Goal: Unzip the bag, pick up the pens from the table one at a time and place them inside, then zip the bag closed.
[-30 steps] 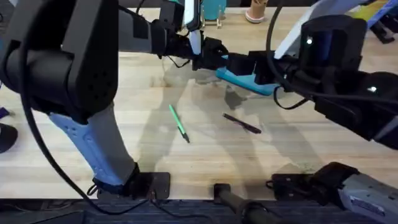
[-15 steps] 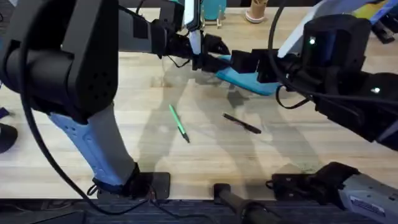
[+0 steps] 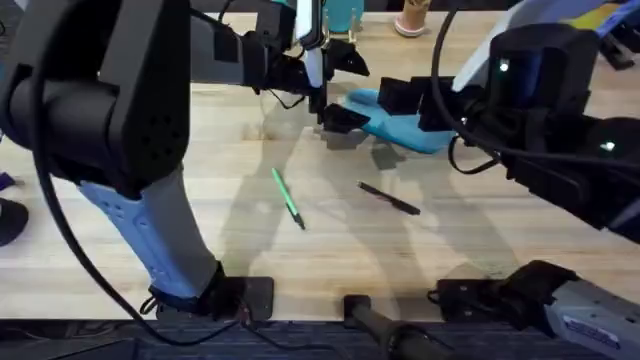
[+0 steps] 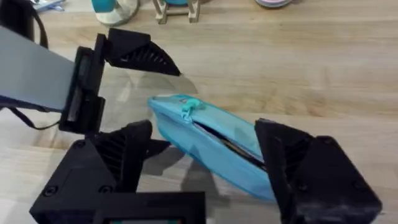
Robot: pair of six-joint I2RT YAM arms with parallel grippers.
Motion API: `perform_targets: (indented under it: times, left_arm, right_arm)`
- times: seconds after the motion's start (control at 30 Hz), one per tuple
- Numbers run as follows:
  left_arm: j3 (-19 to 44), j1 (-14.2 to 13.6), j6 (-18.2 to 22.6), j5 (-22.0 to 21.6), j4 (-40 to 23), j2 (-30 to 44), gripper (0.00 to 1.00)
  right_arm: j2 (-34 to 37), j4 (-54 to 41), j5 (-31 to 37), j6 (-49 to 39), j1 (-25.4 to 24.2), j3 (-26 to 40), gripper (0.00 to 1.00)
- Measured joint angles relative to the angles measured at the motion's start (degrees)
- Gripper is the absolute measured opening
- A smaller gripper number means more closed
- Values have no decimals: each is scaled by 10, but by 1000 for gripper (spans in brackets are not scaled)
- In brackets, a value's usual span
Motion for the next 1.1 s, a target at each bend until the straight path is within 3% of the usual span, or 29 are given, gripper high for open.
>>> perform_targets:
  times: [0.17,0.4,0.57,0.77,1.1]
  left_arm:
    - [0,5,0,-4,-27,-4,993]
    - [0,10,-38,-72,-130,-98,993]
    - [0,10,-60,-112,-233,-183,993]
    - [1,9,-69,-195,-368,-266,993]
    - [1,10,-70,-239,-399,-336,993]
  right_arm:
    - [0,-54,0,-2,0,8,996]
    - [0,-117,0,-11,0,52,996]
    - [0,-158,0,-31,0,90,997]
    - [0,-265,0,-60,-2,147,996]
    - [0,-316,-83,-107,-43,200,996]
